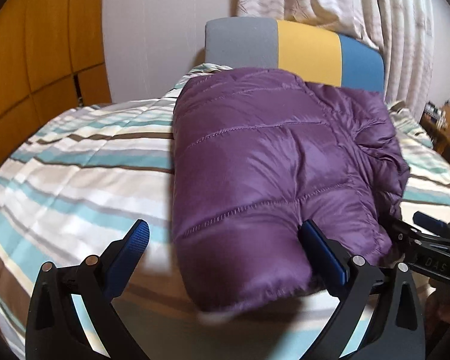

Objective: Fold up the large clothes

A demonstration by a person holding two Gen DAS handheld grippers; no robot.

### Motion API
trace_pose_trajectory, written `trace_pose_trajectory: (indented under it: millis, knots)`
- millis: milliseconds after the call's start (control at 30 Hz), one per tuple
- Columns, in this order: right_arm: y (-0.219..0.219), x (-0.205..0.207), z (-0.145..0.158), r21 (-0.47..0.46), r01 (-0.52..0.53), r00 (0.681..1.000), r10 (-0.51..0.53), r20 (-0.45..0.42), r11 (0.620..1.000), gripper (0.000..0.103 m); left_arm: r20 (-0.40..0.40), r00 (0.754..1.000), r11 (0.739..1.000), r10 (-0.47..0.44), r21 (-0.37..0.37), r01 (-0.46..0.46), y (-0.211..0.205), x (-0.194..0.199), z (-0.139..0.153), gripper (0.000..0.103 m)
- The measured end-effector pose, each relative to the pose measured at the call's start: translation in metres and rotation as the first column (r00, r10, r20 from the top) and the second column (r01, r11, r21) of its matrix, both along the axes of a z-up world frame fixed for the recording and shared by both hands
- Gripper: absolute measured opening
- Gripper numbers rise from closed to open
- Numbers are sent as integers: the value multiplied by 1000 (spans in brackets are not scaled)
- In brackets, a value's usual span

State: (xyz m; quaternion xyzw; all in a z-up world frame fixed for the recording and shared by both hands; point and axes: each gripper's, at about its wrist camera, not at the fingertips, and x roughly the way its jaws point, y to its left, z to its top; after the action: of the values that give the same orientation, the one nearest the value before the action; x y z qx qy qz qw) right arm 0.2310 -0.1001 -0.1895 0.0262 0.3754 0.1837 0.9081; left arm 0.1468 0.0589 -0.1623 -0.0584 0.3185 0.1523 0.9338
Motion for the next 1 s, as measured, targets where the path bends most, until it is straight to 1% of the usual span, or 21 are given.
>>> trace_pose_trajectory:
  millis: [100,267,367,467,567,800,900,1000]
  knots:
    - [-5,-11,2,18,-7,1000,7,-12,1000,101,21,1000,1000,1,7,-1,-5,-12,7,100]
    - [-6,-38,7,-5,-42,999,42,-20,999,101,21,999,1000,-29,11,29,-17,-32,16,100]
    - [-9,-52,13,-2,-72,997,72,-31,997,101,32,999,999,-44,10,44,-24,-44,21,100]
    - [-14,-70,27,25,-91,996,92,-17,996,101,57,997,999,-49,24,48,-28,-57,30,100]
    - [-19,-86,43,27,-98,995,98,14,995,101,86,994,998,-63,34,60,-33,-68,41,100]
    - [-33,-114,85,61,-99,995,97,37,993,101,84,989,992,-121,-22,123,-41,-84,65,100]
    - [-35,-119,97,59,-98,995,96,37,993,101,86,986,988,-141,-49,145,-41,-89,71,100]
    - [-35,-124,105,41,-97,995,95,38,994,101,93,985,987,-143,-57,149,-42,-93,77,100]
